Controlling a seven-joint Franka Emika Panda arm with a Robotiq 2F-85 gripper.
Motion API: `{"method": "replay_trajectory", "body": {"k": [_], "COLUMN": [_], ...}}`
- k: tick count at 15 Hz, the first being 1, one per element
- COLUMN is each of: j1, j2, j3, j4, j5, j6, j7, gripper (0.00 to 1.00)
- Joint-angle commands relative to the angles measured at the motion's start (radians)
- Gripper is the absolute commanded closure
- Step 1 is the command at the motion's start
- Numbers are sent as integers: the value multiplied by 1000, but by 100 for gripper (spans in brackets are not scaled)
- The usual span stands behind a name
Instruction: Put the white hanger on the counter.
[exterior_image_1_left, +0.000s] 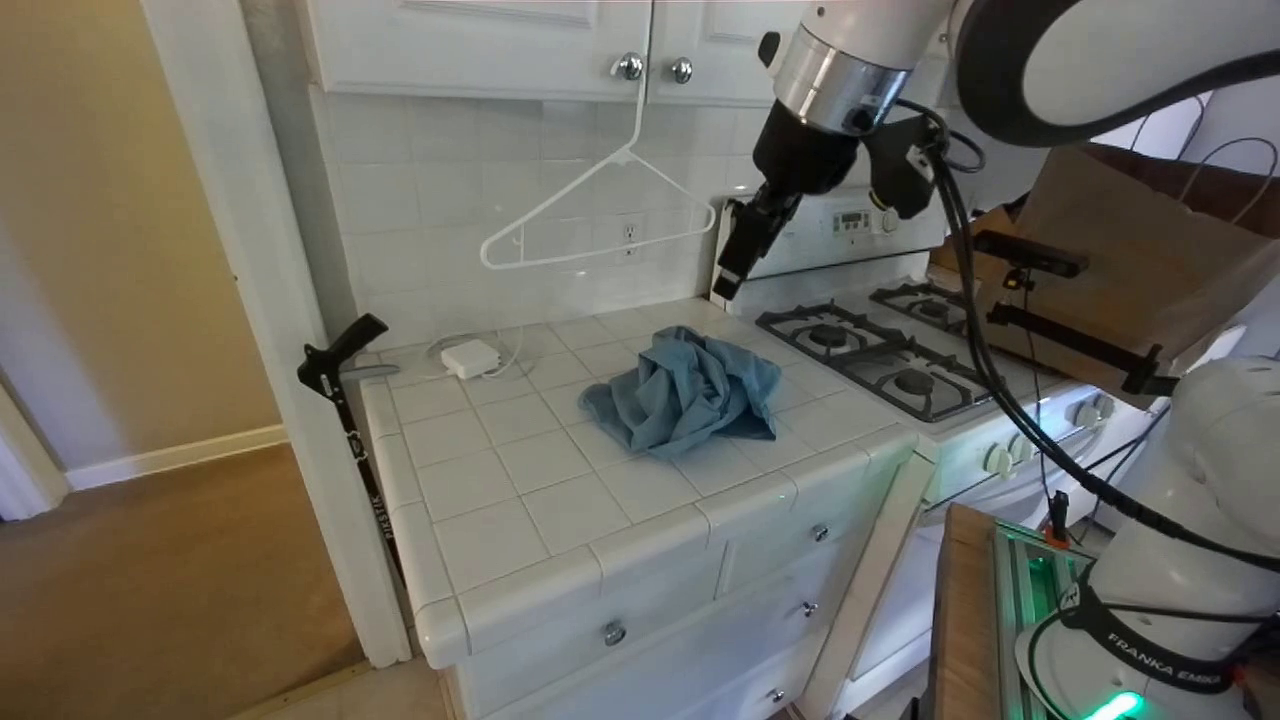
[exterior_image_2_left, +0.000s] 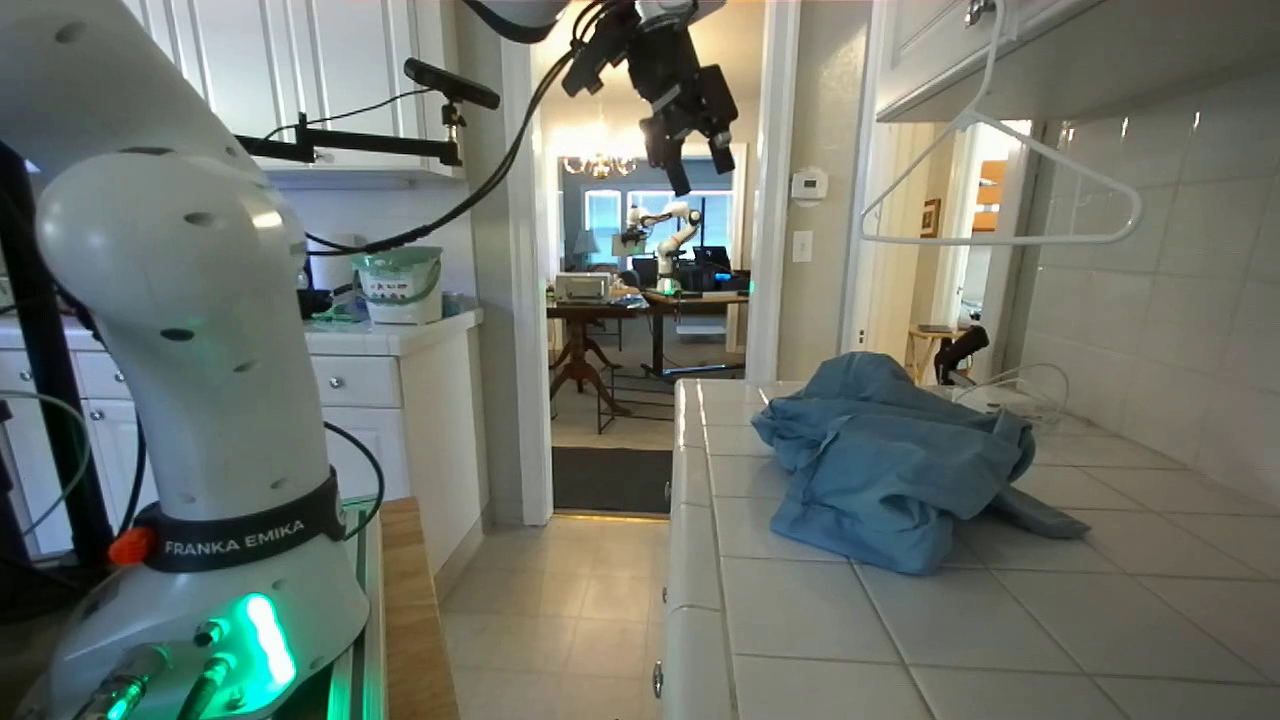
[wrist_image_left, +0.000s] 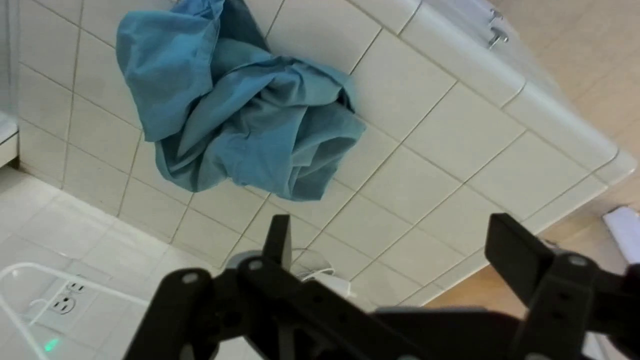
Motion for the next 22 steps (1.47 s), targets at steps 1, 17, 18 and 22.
{"method": "replay_trajectory", "body": {"k": [1, 17, 18, 22], "j1": [-57, -292, -290, -240], "j2": [54, 237, 255, 243], "j3": [-10, 23, 17, -29], "j4": [40, 205, 218, 199], "j5": [-66, -410, -437, -415], "j6": [88, 465, 474, 457], "j7": [103, 555, 577, 545], "gripper": [0, 0, 0, 0]}}
